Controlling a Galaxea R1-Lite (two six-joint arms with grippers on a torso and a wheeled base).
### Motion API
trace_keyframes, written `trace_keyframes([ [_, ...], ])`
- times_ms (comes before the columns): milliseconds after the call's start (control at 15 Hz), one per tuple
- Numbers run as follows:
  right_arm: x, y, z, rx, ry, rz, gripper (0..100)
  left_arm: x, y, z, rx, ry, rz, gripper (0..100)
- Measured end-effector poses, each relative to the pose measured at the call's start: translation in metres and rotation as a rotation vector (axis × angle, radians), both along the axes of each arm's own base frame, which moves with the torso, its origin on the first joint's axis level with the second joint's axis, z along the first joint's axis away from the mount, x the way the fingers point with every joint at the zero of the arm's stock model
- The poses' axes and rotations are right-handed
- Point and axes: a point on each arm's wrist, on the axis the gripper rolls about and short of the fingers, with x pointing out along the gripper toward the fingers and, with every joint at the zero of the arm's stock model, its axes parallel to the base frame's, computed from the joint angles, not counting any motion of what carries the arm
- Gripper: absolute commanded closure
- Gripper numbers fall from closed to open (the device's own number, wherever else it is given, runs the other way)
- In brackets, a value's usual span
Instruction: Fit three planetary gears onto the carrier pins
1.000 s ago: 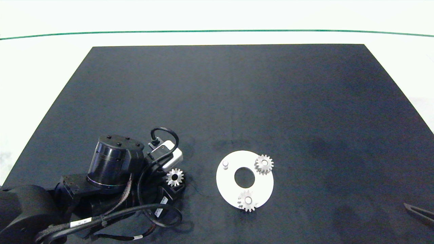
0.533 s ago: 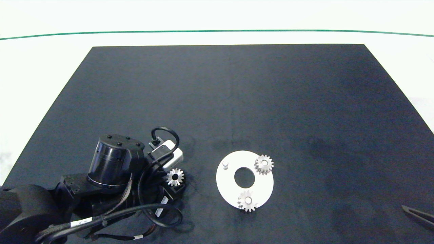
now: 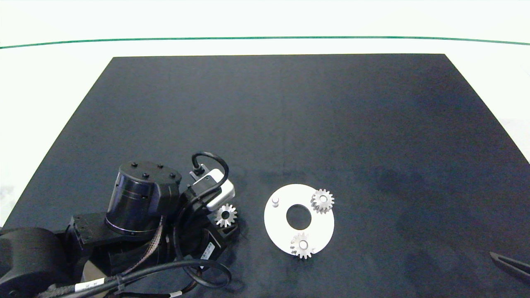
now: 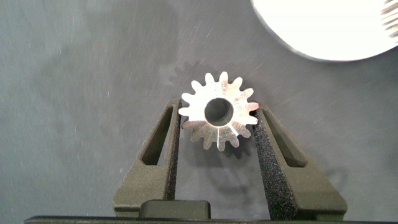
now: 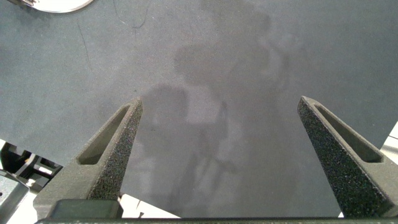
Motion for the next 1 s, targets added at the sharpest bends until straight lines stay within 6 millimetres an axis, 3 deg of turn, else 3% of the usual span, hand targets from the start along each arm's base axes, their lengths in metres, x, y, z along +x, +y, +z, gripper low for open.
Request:
trace_keyframes([
  [267,0.001,0.0,0.0,0.0,0.0,0.0,0,-0.006,-0.016,0.011,0.031,0.036,-0.053,84],
  [600,0.001,0.0,0.002,0.004,-0.005,0.002,0,0.012,-0.037,0.04,0.032,0.007,-0.04,84],
  [1000,0.0,0.0,0.005,0.016,-0.012,0.011,0,0.023,-0.064,0.042,0.058,-0.032,-0.046,84],
])
